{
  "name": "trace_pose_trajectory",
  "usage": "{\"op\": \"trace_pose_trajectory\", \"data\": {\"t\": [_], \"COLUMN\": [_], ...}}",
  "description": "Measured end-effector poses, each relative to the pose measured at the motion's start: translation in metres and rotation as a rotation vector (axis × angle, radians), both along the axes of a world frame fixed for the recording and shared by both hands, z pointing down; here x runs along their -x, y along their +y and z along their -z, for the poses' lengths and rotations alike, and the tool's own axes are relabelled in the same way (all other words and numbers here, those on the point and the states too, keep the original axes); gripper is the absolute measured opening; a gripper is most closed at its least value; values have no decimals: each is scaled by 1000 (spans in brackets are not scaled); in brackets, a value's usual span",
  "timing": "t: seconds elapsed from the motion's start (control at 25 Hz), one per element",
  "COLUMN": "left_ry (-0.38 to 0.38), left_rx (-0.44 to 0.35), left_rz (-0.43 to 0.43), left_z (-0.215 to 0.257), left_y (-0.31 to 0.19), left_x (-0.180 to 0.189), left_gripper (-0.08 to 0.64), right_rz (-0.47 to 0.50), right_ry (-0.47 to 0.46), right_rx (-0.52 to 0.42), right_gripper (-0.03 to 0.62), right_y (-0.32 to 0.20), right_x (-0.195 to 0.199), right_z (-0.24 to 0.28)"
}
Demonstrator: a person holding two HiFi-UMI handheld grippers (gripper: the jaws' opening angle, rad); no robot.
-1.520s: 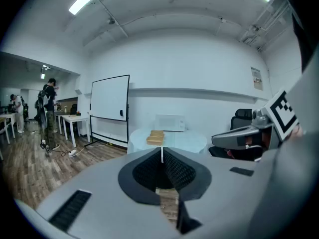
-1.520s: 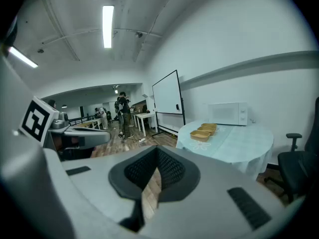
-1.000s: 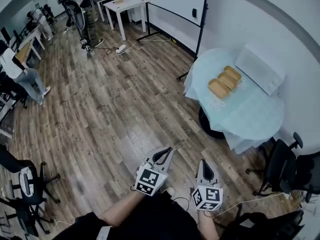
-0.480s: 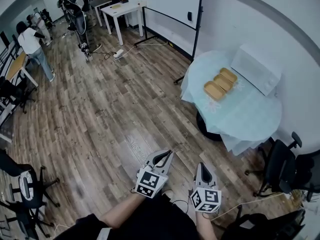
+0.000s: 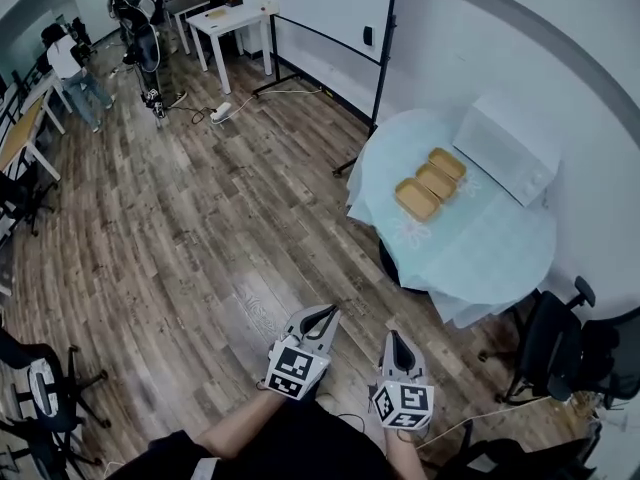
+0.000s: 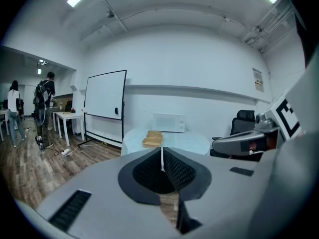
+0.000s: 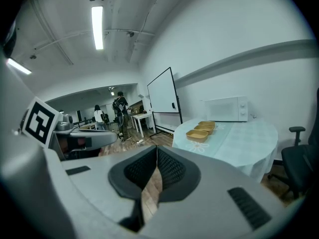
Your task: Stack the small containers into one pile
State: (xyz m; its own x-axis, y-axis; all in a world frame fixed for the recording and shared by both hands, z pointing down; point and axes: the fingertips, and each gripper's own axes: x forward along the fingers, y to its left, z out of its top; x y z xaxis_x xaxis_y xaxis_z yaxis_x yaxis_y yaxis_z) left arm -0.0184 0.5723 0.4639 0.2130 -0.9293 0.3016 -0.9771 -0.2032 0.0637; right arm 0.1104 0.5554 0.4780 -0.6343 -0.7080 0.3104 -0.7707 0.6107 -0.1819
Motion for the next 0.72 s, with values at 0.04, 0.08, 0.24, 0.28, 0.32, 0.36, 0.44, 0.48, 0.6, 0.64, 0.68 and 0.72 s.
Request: {"op": "trace_pose_trajectory", "data": {"t": [0.04, 0.08, 0.24, 0.28, 0.32, 0.36, 0.44, 0.48, 0.6, 0.64, 0.68, 0.72], "left_ry": [2, 3, 4, 3, 0, -3, -3, -1, 0, 0, -1, -2], "left_rx": [3, 6, 10, 8, 7, 6, 7, 8, 11, 13, 15, 17], "left_rz": [-7, -15, -48, -58, -68, -77, -91, -95, -107, -113, -120, -126], "left_z": [-1, -2, -2, -1, 0, 1, 2, 1, -1, -2, -3, -3], "left_y": [-12, -24, -76, -88, -100, -111, -132, -141, -167, -175, -182, -189], "left_x": [2, 5, 16, 18, 20, 22, 29, 34, 46, 48, 50, 52], "left_gripper": [23, 23, 23, 23, 23, 23, 23, 23, 23, 23, 23, 23], "right_rz": [-3, -4, -14, -21, -28, -35, -46, -49, -55, -57, -60, -64], "right_ry": [5, 9, 18, 19, 20, 22, 27, 28, 31, 32, 33, 34], "right_rx": [-4, -8, -7, -6, -4, -2, 3, 3, -1, -2, 0, 3], "right_gripper": [25, 25, 25, 25, 25, 25, 25, 25, 25, 25, 25, 25], "right_y": [-11, -23, -71, -83, -94, -105, -123, -131, -154, -161, -168, -175], "right_x": [3, 7, 23, 25, 28, 30, 37, 41, 54, 57, 59, 60], "right_z": [1, 1, 3, 4, 4, 4, 4, 3, 4, 4, 3, 3]}}
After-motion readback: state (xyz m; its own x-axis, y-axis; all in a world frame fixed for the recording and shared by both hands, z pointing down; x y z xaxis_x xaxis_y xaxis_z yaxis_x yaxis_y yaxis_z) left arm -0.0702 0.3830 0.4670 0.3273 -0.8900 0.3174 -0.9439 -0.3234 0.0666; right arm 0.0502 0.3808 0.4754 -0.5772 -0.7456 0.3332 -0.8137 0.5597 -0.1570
